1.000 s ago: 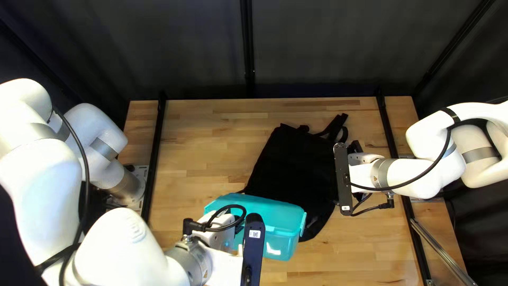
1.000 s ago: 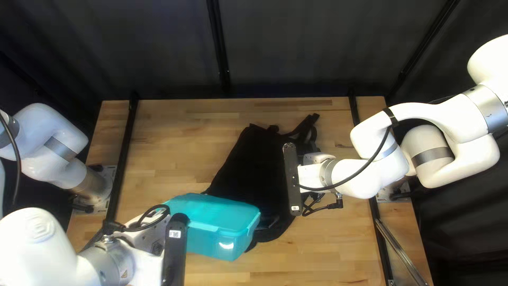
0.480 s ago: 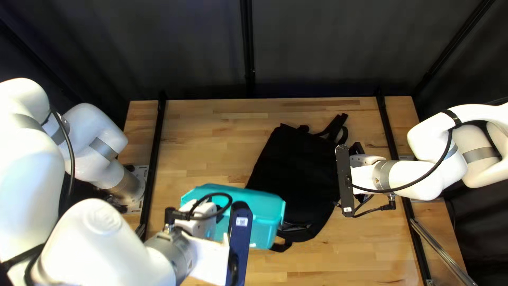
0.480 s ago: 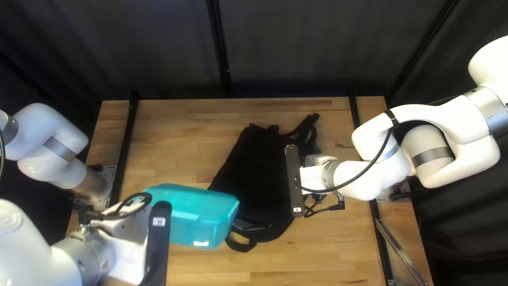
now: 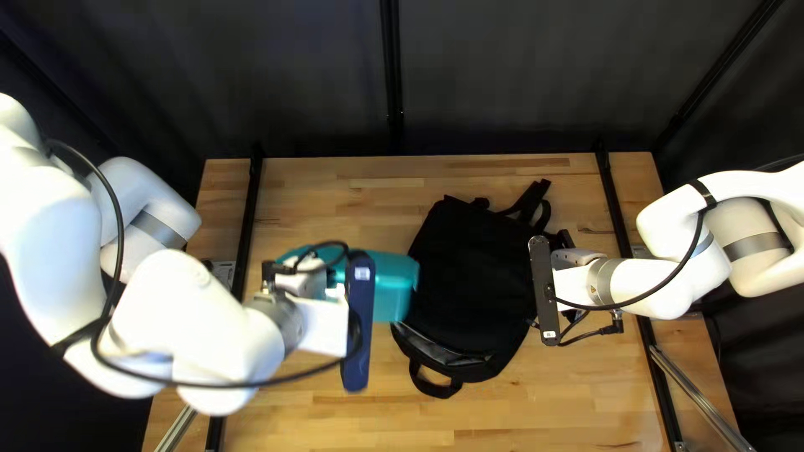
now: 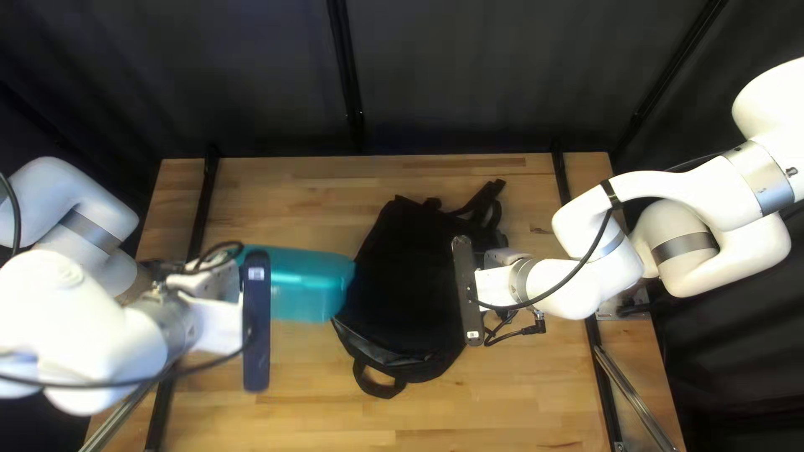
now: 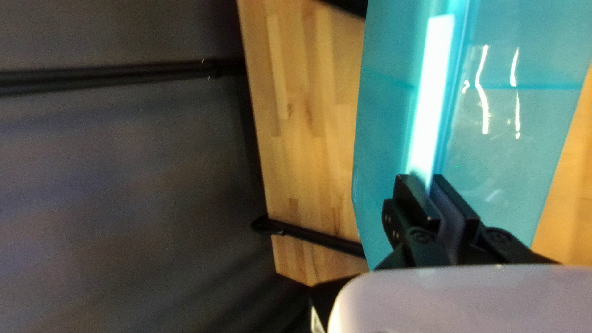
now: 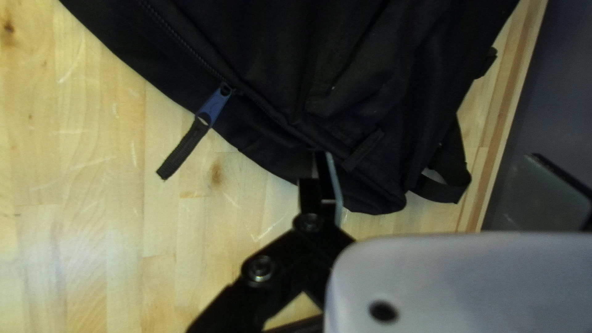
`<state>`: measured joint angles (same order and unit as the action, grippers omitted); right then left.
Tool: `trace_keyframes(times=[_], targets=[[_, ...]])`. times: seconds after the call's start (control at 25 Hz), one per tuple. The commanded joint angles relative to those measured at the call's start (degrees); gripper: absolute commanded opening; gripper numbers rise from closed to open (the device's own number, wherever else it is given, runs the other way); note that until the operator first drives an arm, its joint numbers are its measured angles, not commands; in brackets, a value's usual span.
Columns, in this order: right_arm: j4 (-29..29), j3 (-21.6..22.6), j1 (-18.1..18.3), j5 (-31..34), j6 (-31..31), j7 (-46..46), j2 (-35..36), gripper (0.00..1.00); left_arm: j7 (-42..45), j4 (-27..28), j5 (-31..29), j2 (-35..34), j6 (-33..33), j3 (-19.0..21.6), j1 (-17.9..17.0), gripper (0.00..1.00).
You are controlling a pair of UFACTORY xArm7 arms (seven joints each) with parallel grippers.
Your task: Remove a lunch box from a kids backpack
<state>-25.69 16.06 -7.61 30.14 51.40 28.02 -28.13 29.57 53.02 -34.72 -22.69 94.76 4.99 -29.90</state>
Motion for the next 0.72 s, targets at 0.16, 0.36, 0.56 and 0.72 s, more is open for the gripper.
trace_keyframes(times=[0.16, 0.36, 0.56, 0.72], targets=[[0.9, -0.1, 0.1, 0.7, -1.0, -0.2, 0.0, 1.00, 0.7, -11.0, -4.3, -5.6, -2.4, -4.2, 3.4, 0.00], [1.4, -0.1, 0.1, 0.8, -1.3, -0.3, -0.2, 1.00, 1.6, -16.7, -8.2, -5.8, -7.2, -7.6, 5.7, 0.00], [2.1, -0.3, 0.1, 0.9, -1.9, -0.3, -0.4, 1.00, 2.5, -18.6, -10.8, -3.6, -11.0, -9.9, 7.4, 0.00], [2.5, -0.4, 0.1, 1.0, -2.2, -0.3, -0.6, 1.00, 4.0, -19.9, -11.1, -2.1, -13.5, -10.7, 7.7, 0.00]])
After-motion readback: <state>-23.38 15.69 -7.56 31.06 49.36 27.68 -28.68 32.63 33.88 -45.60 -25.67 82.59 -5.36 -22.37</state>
